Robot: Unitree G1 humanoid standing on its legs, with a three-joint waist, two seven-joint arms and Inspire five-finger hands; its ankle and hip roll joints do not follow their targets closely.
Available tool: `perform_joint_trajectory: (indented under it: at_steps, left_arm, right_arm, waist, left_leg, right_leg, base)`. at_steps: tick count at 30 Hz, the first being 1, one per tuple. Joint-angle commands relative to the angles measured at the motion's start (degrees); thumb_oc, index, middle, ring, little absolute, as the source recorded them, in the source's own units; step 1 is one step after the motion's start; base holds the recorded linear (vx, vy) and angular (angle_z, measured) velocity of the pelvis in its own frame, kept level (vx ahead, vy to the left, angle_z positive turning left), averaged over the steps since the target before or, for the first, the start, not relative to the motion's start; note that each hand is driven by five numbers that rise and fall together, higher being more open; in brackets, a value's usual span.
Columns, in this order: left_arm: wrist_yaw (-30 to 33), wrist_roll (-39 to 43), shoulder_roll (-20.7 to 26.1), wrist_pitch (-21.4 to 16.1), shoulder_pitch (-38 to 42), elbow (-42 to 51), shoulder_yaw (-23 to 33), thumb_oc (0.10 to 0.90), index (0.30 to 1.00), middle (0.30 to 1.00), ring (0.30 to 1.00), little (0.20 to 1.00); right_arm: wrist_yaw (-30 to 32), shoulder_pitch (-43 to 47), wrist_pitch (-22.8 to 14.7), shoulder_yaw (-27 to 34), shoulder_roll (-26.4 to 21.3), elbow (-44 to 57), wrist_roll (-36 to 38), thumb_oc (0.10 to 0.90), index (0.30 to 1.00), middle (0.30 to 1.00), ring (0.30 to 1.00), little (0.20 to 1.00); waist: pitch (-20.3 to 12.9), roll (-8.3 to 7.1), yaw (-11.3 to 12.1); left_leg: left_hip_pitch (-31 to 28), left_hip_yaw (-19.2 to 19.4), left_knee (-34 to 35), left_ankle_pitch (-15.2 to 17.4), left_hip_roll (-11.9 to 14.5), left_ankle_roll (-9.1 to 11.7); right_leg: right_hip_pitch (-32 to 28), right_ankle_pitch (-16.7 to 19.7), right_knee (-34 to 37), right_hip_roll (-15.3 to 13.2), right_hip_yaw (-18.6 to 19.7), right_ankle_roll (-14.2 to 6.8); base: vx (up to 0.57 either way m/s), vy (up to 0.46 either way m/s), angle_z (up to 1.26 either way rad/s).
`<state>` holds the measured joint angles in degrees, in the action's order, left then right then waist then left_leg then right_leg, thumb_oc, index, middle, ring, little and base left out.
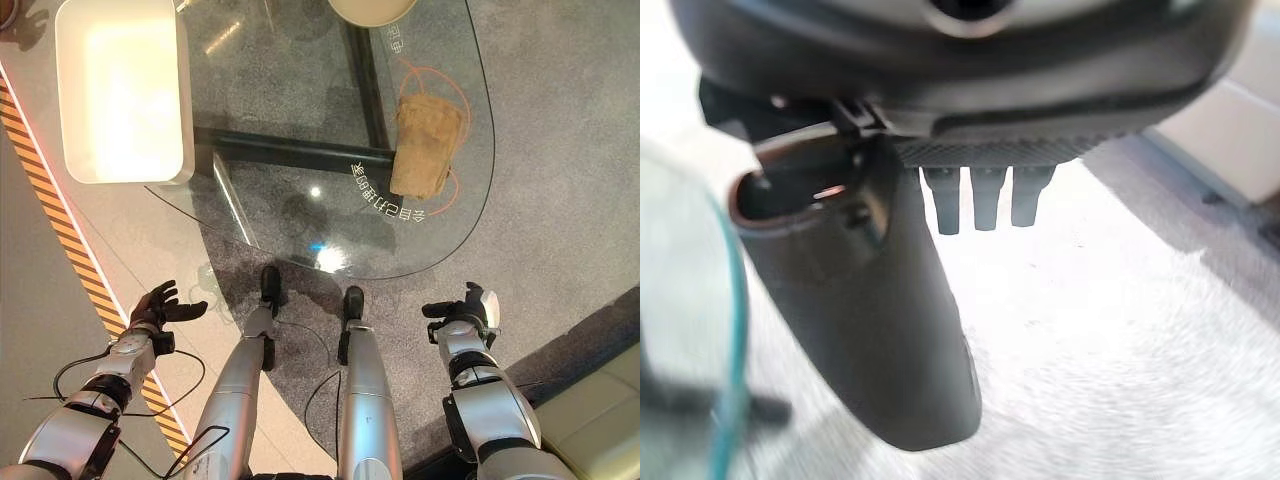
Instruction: Wipe the table with a cloth and put it in the basket.
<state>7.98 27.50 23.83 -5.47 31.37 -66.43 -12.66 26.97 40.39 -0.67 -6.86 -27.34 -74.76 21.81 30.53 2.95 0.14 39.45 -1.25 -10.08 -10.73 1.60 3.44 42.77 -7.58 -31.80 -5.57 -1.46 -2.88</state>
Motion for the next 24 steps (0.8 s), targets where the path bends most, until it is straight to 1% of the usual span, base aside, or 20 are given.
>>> perform_joint_trajectory:
  at_steps: [1, 2, 3, 4, 5, 7, 9, 10, 11, 13, 14, 20, 24]
  left_arm:
    - [1.8, 2.4, 2.5, -2.1, -1.8, -1.9, 0.2, 0.8, 0.9, 0.9, 0.9, 0.9]
    - [2.3, 2.5, 2.3, -2.2, -2.3, -1.3, 0.2, 0.8, 0.9, 0.9, 0.9, 0.9]
    - [2.8, 2.7, 1.9, -2.5, -2.8, -1.0, 0.0, 0.8, 0.9, 0.9, 0.9, 0.9]
    - [3.1, 2.7, 1.7, -2.7, -3.0, -0.7, 0.1, 0.8, 0.9, 0.9, 0.9, 0.9]
    - [3.6, 3.0, 1.4, -2.9, -3.3, -0.4, -0.1, 0.8, 0.9, 0.9, 0.9, 0.9]
    - [3.5, 3.3, 1.3, -3.5, -3.5, -0.7, 0.0, 0.8, 0.9, 0.9, 0.9, 0.9]
    - [3.8, 3.6, 1.0, -3.7, -3.6, -0.5, -0.2, 0.8, 0.9, 0.9, 0.9, 0.9]
    - [3.8, 3.6, 1.0, -3.7, -3.6, -0.5, -0.2, 0.8, 0.9, 0.9, 0.9, 0.9]
    - [3.9, 3.8, 0.9, -3.7, -3.6, -0.3, -0.3, 0.8, 0.9, 0.9, 0.9, 0.9]
    - [4.1, 4.0, 0.6, -3.7, -3.4, -0.2, -0.8, 0.8, 0.9, 0.9, 0.9, 0.9]
    - [4.1, 4.2, 0.6, -3.6, -3.2, 0.0, -1.1, 0.8, 0.9, 0.9, 0.9, 0.9]
    - [4.8, 4.9, -0.4, -4.2, -3.8, 0.2, -2.1, 0.8, 0.9, 0.9, 0.9, 0.9]
    - [4.4, 5.0, -0.9, -4.5, -3.7, -0.1, -2.2, 0.8, 0.9, 0.9, 0.9, 0.9]
  right_arm:
    - [8.9, -1.6, -9.7, 4.1, -6.8, 2.6, 8.0, 0.8, 0.9, 0.9, 0.9, 0.9]
    - [10.1, -1.2, -10.8, 4.7, -6.8, 5.0, 9.1, 0.8, 0.9, 0.9, 0.9, 0.9]
    - [11.1, -0.9, -12.6, 5.3, -6.7, 7.4, 10.1, 0.8, 0.9, 0.9, 0.9, 0.9]
    - [12.1, -0.6, -13.0, 5.3, -6.6, 9.1, 10.4, 0.8, 0.9, 0.9, 0.9, 0.9]
    - [14.3, -0.1, -15.2, 5.5, -6.2, 12.2, 10.1, 0.8, 0.9, 0.9, 0.9, 0.9]
    - [16.3, 1.0, -16.1, 5.3, -6.6, 15.9, 10.2, 0.8, 0.9, 0.9, 0.9, 0.9]
    - [19.5, 1.9, -17.8, 4.8, -6.6, 19.5, 9.5, 0.8, 0.9, 0.9, 0.9, 0.9]
    - [19.5, 1.9, -17.8, 4.8, -6.6, 19.6, 9.5, 0.8, 0.9, 0.9, 0.9, 0.9]
    - [21.0, 2.4, -18.8, 4.7, -6.3, 22.1, 9.3, 0.8, 0.9, 0.9, 0.9, 0.9]
    - [23.4, 3.1, -20.5, 3.9, -5.8, 25.8, 6.8, 0.8, 0.9, 0.9, 0.9, 0.9]
    - [25.3, 3.8, -19.8, 2.8, -5.7, 29.2, 5.7, 0.8, 0.9, 0.9, 0.9, 0.9]
    - [26.6, 6.0, -19.6, 0.4, -5.0, 35.1, 1.8, 0.8, 0.9, 0.9, 0.9, 0.9]
    - [27.0, 8.1, -16.3, -2.8, -3.9, 40.2, -1.7, 0.8, 0.9, 0.9, 0.9, 0.9]
  waist:
    - [-0.7, -0.77, 0.3]
    - [-0.7, -0.74, 0.2]
    - [-0.7, -0.75, 0.1]
    - [-0.7, -0.72, 0.0]
    - [-0.7, -0.67, -0.1]
    - [-0.7, -0.61, -0.3]
    - [-0.7, -0.46, -0.4]
    - [-0.7, -0.46, -0.4]
    - [-0.7, -0.33, -0.5]
    - [-0.7, -0.07, -0.6]
    - [-0.7, 0.11, -0.7]
    - [-0.7, 0.76, -1.0]
    - [-0.7, 1.28, -0.9]
  left_leg:
    - [1.0, -1.2, -10.7, 11.5, 0.4, -0.5]
    - [0.9, -1.2, -10.6, 11.5, 0.4, -0.5]
    - [0.9, -1.1, -10.4, 11.4, 0.4, -0.5]
    - [0.9, -1.1, -10.3, 11.4, 0.4, -0.5]
    - [0.9, -1.1, -10.1, 11.4, 0.3, -0.5]
    - [1.0, -1.0, -10.0, 11.3, 0.3, -0.4]
    - [1.3, -1.1, -10.0, 11.2, 0.1, -0.4]
    - [1.3, -1.1, -10.0, 11.2, 0.1, -0.4]
    - [1.4, -1.2, -10.0, 11.2, 0.0, -0.4]
    - [1.8, -1.4, -9.8, 11.0, -0.3, -0.5]
    - [2.0, -1.5, -9.5, 10.8, -0.4, -0.5]
    - [2.1, -1.5, -8.9, 10.6, -0.7, -0.4]
    - [1.9, -1.1, -8.4, 10.2, -0.8, -0.2]
  right_leg:
    - [-0.5, 7.5, 8.7, -2.1, -0.7, -2.7]
    - [-0.4, 7.6, 8.8, -2.0, -0.7, -2.7]
    - [-0.5, 7.7, 9.0, -2.0, -0.7, -2.7]
    - [-0.5, 7.7, 9.1, -2.0, -0.7, -2.7]
    - [-0.4, 7.7, 9.3, -2.0, -0.7, -2.7]
    - [-0.3, 7.9, 9.6, -2.1, -0.7, -2.6]
    - [0.0, 7.8, 9.7, -2.1, -0.6, -2.5]
    - [0.0, 7.8, 9.7, -2.1, -0.6, -2.5]
    - [0.1, 7.8, 9.7, -2.1, -0.5, -2.5]
    - [0.5, 7.8, 9.9, -2.0, -0.3, -2.4]
    - [0.7, 8.0, 10.2, -2.0, -0.2, -2.4]
    - [1.0, 7.8, 10.5, -2.0, 0.2, -2.2]
    - [0.8, 7.7, 11.1, -2.4, 0.2, -2.0]
  base:
    - [0.0, 0.0, 0.0]
    - [0.0, 0.0, 0.0]
    - [0.0, 0.0, 0.0]
    - [0.0, 0.026, -0.03]
    - [-0.01, 0.029, -0.04]
    - [-0.01, 0.034, -0.04]
    - [0.0, 0.016, -0.01]
    - [0.0, 0.0, 0.0]
    - [0.0, 0.0, 0.0]
    - [0.0, 0.0, 0.0]
    - [0.0, 0.0, 0.0]
    - [0.0, 0.013, 0.0]
    - [0.01, 0.048, -0.02]
